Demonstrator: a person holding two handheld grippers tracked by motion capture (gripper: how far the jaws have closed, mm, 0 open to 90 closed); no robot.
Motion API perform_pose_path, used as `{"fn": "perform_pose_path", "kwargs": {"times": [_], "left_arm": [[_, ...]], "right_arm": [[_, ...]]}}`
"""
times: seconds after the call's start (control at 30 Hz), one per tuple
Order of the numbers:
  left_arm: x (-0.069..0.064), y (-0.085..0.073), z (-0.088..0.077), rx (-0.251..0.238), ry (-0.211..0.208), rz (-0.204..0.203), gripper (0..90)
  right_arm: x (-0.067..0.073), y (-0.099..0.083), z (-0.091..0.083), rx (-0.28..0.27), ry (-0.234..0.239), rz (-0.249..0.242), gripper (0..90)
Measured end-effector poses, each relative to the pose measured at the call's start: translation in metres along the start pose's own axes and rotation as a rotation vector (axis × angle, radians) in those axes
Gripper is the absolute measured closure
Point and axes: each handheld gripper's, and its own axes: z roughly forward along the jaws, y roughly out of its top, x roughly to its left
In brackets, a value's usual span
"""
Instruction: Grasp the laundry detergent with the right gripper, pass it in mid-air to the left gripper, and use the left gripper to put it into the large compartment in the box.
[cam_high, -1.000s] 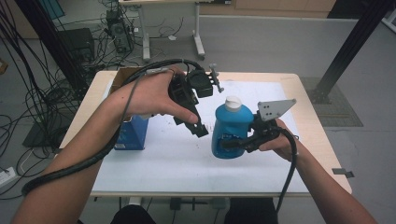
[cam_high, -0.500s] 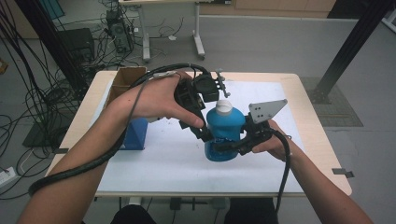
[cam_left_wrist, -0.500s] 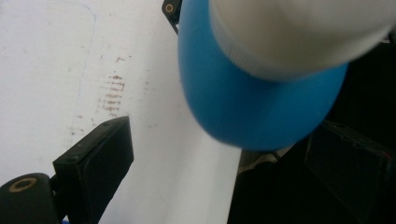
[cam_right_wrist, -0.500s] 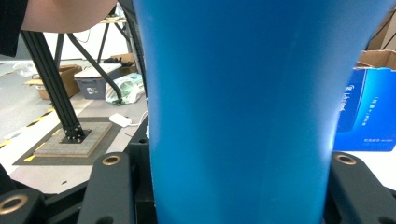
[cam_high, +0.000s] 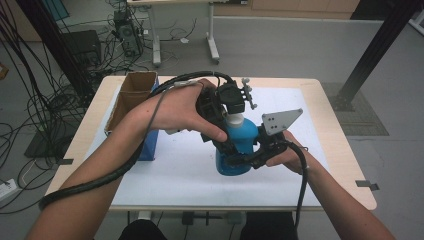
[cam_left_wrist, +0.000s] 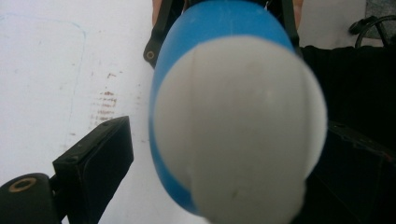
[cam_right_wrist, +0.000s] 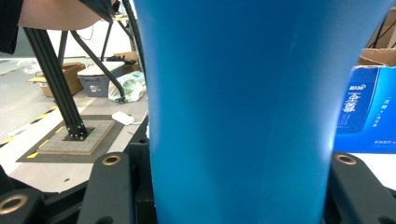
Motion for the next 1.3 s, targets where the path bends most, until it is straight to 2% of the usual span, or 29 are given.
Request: {"fn": "perform_pose_path", "kwargs": {"times": [0.53, 0.77, 1.3], "left_arm": [[-0.0014, 0.0026, -0.0014, -0.014, 0.001, 0.008, 7.9], [-0.0014, 0.0018, -0.0018, -0.006, 0.007, 0.019, 7.9], [-0.0002, 0.0017, -0.0017, -0.013, 0.015, 0.007, 7.9]], "right_arm": [[-0.0007, -0.0029, 0.0051, 0.013, 0.004, -0.001, 44.2], [-0.0016, -0.0033, 0.006, 0.016, 0.006, 0.0, 44.1], [-0.0029, -0.0058, 0.004, 0.018, 0.003, 0.0, 44.1]]}}
